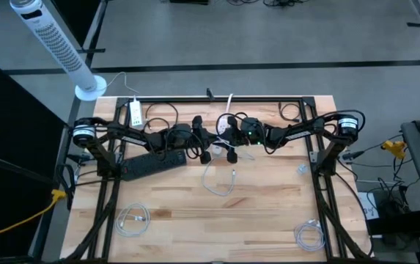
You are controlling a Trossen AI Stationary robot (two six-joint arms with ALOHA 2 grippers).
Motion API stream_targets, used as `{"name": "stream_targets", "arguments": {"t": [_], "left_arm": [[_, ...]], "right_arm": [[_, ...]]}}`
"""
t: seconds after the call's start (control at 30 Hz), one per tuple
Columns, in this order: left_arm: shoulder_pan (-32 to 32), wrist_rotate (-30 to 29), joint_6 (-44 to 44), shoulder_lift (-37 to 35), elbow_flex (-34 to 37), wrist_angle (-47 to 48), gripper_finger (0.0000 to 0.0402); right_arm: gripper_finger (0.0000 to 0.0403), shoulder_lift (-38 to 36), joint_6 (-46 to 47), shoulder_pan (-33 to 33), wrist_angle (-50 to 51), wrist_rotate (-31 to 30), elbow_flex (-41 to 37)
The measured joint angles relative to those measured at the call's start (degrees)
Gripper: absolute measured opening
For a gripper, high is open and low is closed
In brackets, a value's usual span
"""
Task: Insert USB
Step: Insert the light blue USB cable into the right white outlet
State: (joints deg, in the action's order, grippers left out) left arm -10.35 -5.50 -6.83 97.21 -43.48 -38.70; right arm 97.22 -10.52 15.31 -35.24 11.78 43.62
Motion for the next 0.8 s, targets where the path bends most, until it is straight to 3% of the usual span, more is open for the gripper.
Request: {"name": "stream_targets", "arguments": {"t": [0.53,0.67,0.8], "left_arm": [[-0.07,1.68,1.36,-0.76,0.02,0.76,0.0000],[-0.07,1.84,1.39,-0.75,0.07,0.83,0.0002],[-0.17,1.88,1.29,-1.49,0.15,1.08,0.0016]], "right_arm": [[0.0057,-2.61,-2.17,0.35,2.48,-1.19,0.04],[0.0018,-2.61,-3.02,0.35,3.28,-1.35,0.07],[0.0017,-2.74,-3.64,0.33,4.21,-2.72,0.26]]}}
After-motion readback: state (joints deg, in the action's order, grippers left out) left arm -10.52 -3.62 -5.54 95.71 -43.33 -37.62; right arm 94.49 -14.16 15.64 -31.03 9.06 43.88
